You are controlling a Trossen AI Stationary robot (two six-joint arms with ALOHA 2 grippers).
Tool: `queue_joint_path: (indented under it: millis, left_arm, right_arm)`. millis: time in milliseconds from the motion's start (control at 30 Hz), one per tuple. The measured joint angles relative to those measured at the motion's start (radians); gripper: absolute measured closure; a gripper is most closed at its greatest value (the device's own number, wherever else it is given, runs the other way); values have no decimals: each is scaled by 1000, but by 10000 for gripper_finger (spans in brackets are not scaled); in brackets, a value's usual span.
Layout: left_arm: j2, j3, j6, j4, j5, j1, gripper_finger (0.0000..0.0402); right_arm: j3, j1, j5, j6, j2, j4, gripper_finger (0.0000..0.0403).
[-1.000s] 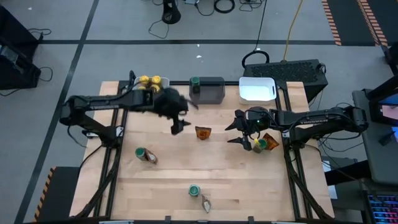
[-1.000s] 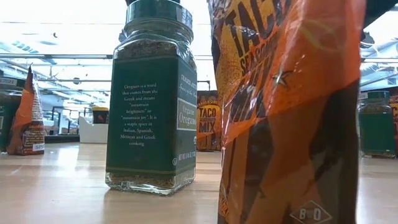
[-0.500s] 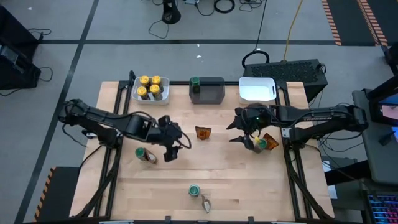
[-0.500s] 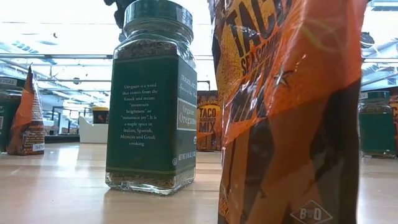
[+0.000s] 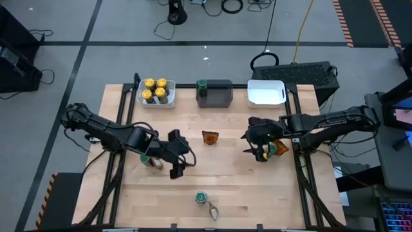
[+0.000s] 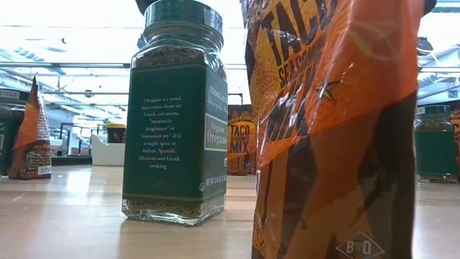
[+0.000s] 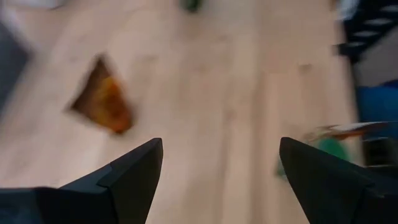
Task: Sort spices by type
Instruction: Put the top left green seasoning bottle into the black bin
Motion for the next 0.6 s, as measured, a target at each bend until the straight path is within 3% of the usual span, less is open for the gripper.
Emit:
queue_joint_path:
  millis: [133, 333, 600]
  left_arm:
    - [25, 0, 23, 89, 60, -32, 75]
    - [38, 0, -106, 4, 50, -56, 75]
    - [35, 1, -461, -499, -31, -58, 75]
  right_arm:
    - [0, 27, 0, 0, 0, 32, 140]
    - [0, 46, 1, -8, 0, 57, 140]
    - [0, 46, 3, -34, 0, 63, 140]
